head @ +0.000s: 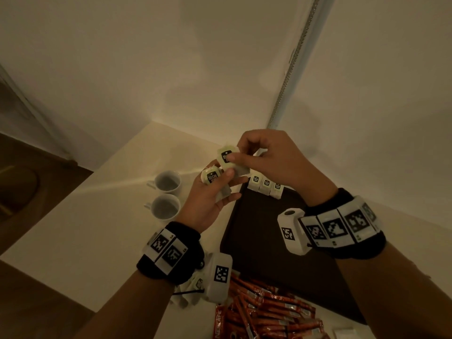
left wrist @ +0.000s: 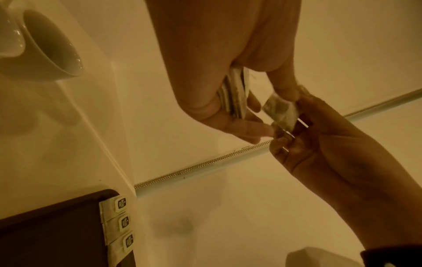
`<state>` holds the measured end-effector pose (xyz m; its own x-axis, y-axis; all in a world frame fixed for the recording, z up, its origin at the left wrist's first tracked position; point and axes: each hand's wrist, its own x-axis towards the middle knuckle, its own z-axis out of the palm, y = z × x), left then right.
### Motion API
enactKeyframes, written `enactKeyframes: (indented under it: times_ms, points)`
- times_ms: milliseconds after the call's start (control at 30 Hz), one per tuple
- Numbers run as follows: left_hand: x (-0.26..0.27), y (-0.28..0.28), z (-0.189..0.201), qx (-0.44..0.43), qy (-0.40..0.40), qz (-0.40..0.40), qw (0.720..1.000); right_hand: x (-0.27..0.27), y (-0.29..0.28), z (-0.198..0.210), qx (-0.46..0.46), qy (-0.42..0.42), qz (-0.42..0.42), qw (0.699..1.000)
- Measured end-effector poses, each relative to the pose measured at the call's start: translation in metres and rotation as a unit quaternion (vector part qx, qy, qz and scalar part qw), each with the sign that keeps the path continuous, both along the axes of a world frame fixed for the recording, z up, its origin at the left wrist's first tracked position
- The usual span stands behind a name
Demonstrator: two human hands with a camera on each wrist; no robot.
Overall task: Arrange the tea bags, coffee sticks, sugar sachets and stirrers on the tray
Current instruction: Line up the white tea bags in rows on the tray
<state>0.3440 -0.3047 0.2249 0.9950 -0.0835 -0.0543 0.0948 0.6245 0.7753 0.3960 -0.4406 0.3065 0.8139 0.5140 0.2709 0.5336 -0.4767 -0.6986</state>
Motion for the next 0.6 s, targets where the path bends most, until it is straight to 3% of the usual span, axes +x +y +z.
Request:
enactKeyframes:
  times_ms: [200,367,600]
  points:
    - [0.0,-0.005,0.003,-0.005,0.001,-0.006,1.0,-0.001,0.003,-0.002,0.019,0.001,-0.019,1.0]
    - [0.0,-0.004,0.006,-0.027,-0.015,-0.017,0.999,-0.003,0.006,-0.003,0.075,0.064,-0.011,0.995]
    - [0.0,-0.002,0.005,-0.027,-0.007,0.025,0.999,-0.006,0.01,0.001,0.081,0.058,-0.034,0.994]
